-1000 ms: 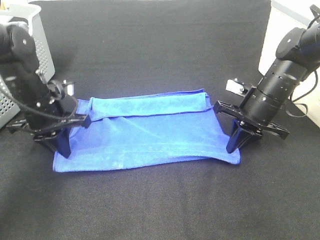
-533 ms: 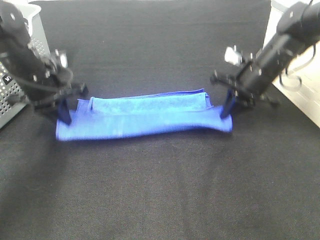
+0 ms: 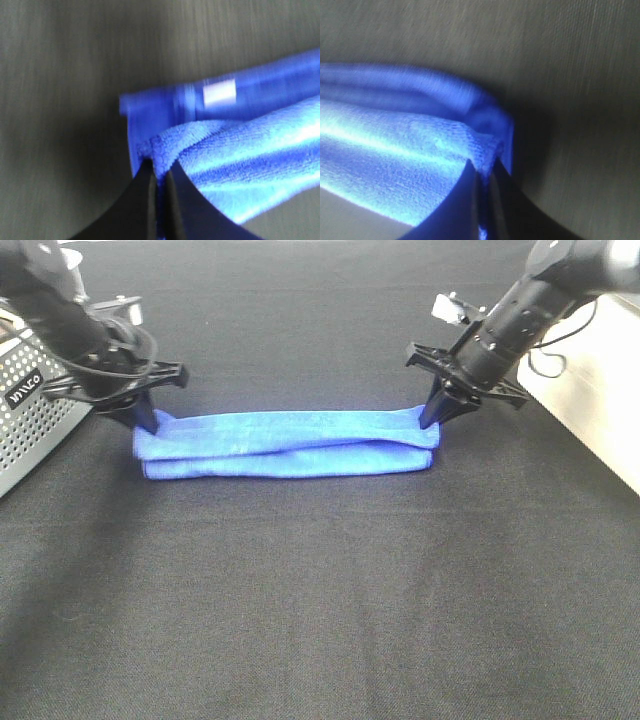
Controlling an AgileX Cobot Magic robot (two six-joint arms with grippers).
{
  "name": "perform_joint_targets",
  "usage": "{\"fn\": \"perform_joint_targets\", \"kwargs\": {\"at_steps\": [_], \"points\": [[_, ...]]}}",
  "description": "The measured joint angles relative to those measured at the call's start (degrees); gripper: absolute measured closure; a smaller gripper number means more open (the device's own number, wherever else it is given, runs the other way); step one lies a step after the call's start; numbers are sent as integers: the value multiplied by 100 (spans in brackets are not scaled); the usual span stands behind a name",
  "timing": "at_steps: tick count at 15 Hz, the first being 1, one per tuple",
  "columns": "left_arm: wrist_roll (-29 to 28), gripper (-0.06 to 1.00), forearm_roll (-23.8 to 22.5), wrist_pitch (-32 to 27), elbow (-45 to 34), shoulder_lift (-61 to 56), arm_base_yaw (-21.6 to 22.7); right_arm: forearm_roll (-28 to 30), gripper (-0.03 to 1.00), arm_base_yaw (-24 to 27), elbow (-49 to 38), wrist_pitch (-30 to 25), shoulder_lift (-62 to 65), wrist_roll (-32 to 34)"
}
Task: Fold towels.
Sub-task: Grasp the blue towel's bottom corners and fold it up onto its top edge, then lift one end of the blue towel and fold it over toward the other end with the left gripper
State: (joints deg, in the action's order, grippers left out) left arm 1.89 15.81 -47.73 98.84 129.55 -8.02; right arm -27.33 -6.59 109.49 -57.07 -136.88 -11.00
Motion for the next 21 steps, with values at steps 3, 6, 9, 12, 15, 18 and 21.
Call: {"fn": "perform_joint_targets", "kwargs": {"at_steps": [3,6,9,12,15,18,21], "points": [[0,85,57,0,275,327,0,17,90,0,57,6,-281,6],[23,39,195,29,298,350,-6,-23,45,0,63,-57,-338,23],[-138,22,109,-11,298,235,69,132,18,0,63,-304,-155,115],[-321,20,97,-321,304,229,183,189,13,6,63,-510,103,120],[-327,20,332,-390,304,372,149,229,12,6,63,-539,109,120],[-327,21,453,-258,304,481,92,258,12,6,63,-504,109,120],[-332,26,607,23,327,688,29,264,12,6,63,-413,109,120]]}}
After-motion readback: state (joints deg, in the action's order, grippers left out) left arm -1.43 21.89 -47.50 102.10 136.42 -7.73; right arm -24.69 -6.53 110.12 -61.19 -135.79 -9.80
